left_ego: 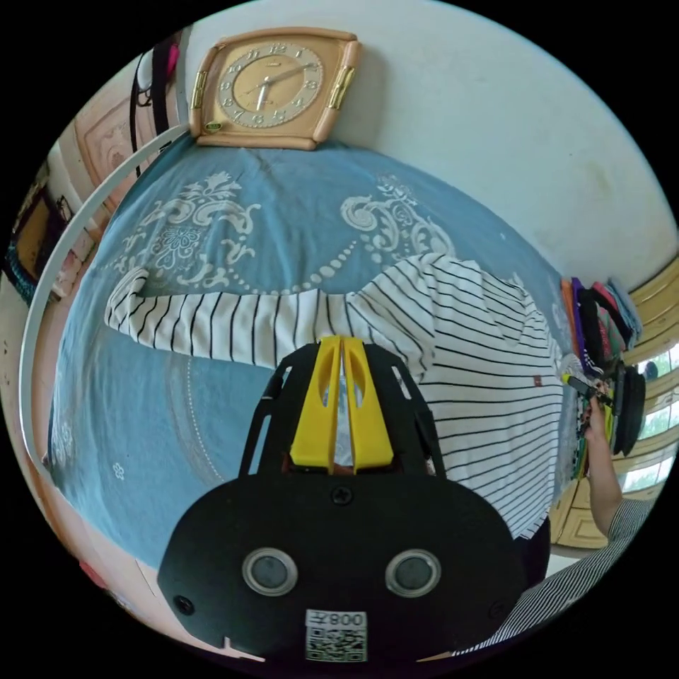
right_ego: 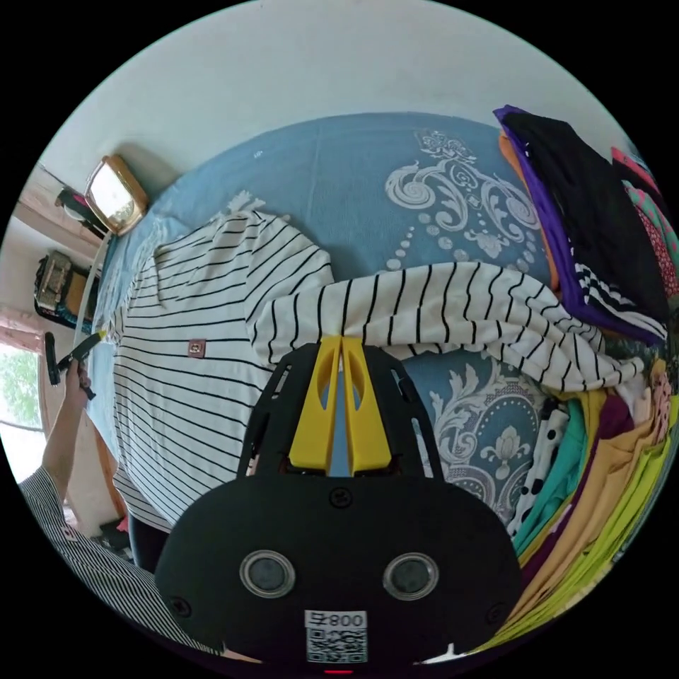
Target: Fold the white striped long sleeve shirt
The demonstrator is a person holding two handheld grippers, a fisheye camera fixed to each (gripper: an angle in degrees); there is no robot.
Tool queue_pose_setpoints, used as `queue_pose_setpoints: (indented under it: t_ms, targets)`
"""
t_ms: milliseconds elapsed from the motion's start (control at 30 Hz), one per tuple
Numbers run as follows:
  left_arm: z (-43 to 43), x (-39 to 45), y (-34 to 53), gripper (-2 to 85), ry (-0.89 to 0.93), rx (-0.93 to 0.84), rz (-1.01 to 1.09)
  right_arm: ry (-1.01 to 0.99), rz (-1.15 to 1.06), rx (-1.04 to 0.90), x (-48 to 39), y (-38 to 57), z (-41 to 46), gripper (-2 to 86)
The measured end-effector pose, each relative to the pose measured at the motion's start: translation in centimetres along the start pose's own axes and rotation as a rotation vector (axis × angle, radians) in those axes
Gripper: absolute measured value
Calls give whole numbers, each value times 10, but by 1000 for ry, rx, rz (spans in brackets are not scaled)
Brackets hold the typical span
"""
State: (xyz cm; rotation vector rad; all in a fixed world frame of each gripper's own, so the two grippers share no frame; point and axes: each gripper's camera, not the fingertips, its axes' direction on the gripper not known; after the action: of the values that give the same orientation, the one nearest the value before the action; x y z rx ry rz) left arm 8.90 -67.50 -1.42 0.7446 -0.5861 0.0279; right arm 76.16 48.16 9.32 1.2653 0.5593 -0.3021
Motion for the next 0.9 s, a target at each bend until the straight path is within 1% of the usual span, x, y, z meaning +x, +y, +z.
queue_pose_setpoints:
  t_ms: [100,267,333,367,433,467,533,567,633,667,733,767,833,900]
  targets:
    - [18,44,21,4,72,0,55,-12,32,33,17,52,-16,-4]
    - [67,145,46,12,280,-44,218,-134,137,172,51,164,-42,-2]
    - [97,217,51,20,380,-83,353,-204,171,246,67,215,-43,-1]
    - [104,236,51,22,403,-93,388,-220,180,257,71,226,-42,-1]
    - [135,323,52,29,500,-122,529,-274,206,277,88,263,-34,0]
    - [143,346,52,31,525,-133,567,-285,209,279,92,270,-32,0]
    - [176,443,54,37,610,-172,714,-312,233,275,111,299,-25,0]
    - [184,468,56,39,625,-180,753,-327,244,280,116,307,-25,0]
    - [217,566,67,45,652,-195,908,-399,285,311,142,332,-27,0]
    - [226,591,70,47,653,-198,943,-409,301,322,149,338,-28,0]
    - [262,676,85,53,662,-204,1030,-444,319,372,175,358,-35,0]
    - [272,695,88,54,662,-209,1041,-442,327,382,182,363,-37,0]
    - [306,759,98,59,679,-221,1059,-442,368,436,209,387,-46,0]
    - [329,799,106,61,671,-239,1069,-449,398,474,227,407,-51,0]
